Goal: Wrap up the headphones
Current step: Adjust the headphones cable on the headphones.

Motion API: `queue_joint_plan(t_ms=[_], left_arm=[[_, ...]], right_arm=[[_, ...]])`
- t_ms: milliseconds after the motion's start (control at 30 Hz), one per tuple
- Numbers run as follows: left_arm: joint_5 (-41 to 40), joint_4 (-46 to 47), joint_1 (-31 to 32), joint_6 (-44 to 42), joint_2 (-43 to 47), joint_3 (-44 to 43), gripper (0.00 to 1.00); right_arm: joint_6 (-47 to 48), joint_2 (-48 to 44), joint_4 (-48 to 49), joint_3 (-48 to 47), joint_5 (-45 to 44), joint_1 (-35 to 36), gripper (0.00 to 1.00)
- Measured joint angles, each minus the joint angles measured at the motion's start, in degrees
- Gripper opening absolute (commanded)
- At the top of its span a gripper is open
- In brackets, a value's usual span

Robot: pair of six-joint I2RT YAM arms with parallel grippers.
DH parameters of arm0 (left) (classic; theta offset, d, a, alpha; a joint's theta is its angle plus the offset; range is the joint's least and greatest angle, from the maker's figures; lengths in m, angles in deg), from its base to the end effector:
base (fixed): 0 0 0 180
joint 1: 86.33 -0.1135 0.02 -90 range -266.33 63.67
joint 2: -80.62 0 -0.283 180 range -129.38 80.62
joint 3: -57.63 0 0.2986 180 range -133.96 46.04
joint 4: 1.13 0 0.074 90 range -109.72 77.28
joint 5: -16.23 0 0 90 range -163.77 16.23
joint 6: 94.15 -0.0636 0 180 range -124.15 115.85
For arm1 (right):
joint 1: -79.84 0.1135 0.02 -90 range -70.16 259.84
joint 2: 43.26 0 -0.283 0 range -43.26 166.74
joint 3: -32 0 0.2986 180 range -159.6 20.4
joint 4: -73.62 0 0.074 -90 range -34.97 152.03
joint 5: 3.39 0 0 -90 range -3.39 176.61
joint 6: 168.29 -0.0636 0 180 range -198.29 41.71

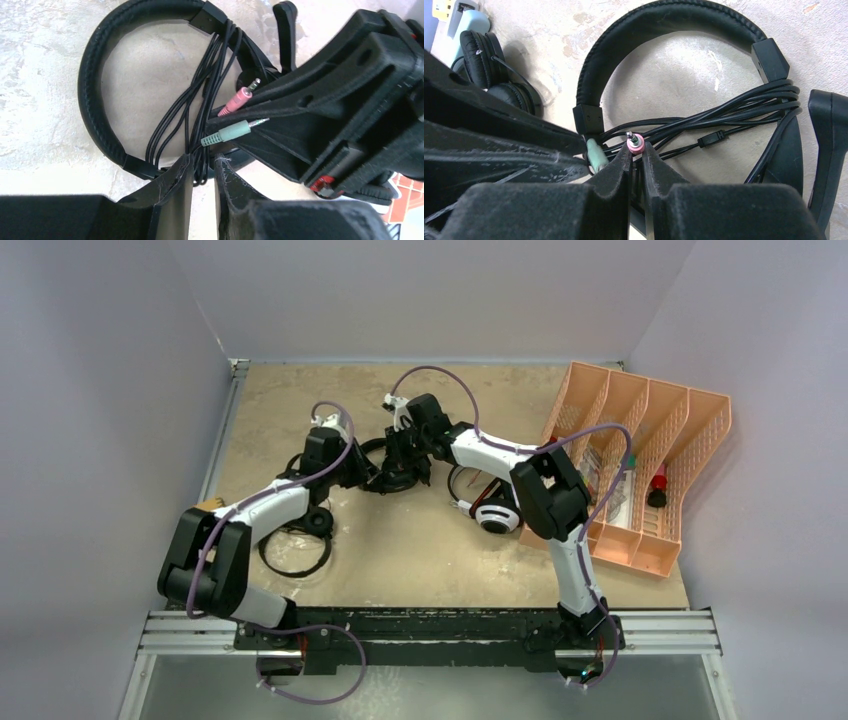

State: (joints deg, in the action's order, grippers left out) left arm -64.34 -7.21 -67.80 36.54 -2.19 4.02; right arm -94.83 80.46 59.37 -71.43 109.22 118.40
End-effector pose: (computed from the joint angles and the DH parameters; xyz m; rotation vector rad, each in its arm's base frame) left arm 0.3350 -0.1233 0.1696 -0.3426 2.2557 -0.7463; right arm 0.4277 0.3722 0.1701 -0.6696 2.1890 0.9570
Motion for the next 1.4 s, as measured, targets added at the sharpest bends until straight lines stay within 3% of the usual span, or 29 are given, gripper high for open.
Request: queue_joint_plan(t_ms=[167,300,433,500,633,733,1100,1400], left_arm=[[-1.8,-3.6,0.0,-1.6,-1.6,-2.7,0.31],[-3.1,-4.6,0.0,-2.6,-1.4,-2.7,0.28],[-3.4,-5.4,0.0,-2.9,-1.6,-3.1,0.32],[-3.7,-6.0,0.0,-2.9,-1.7,-3.4,0.27],[-4.0,-6.3,0.0,-3.1,-1.7,-3.5,0.07],[-4.1,-7.0,0.0,-3.4,-3.0,-5.0,0.0],[-3.7,-11.5,0.4,-4.5,-10.0,-11.8,0.0],[-1.3,-14.6,0.4,-5.7,-13.5,-15.0,0.0]], right_arm=[[-0.1,0.0,0.0,0.0,0.1,0.0,0.13],[-0.2,0.0,0.1,0.1,0.5,0.0,0.13],[-0.5,0.0,0.3,0.2,0.9,0.0,0.13],[-0.6,0.0,0.3,0.2,0.9,-0.1,0.13],[-0.6,0.0,0.4,0.3,1.0,-0.1,0.14],[-0.8,0.0,0.4,0.4,1.1,-0.1,0.17],[-3.0,-0.2,-1.6,0.0,1.2,-0.2,0.35],[-3.2,-2.5,-7.0,-0.9,-0.3,-0.3,0.37]])
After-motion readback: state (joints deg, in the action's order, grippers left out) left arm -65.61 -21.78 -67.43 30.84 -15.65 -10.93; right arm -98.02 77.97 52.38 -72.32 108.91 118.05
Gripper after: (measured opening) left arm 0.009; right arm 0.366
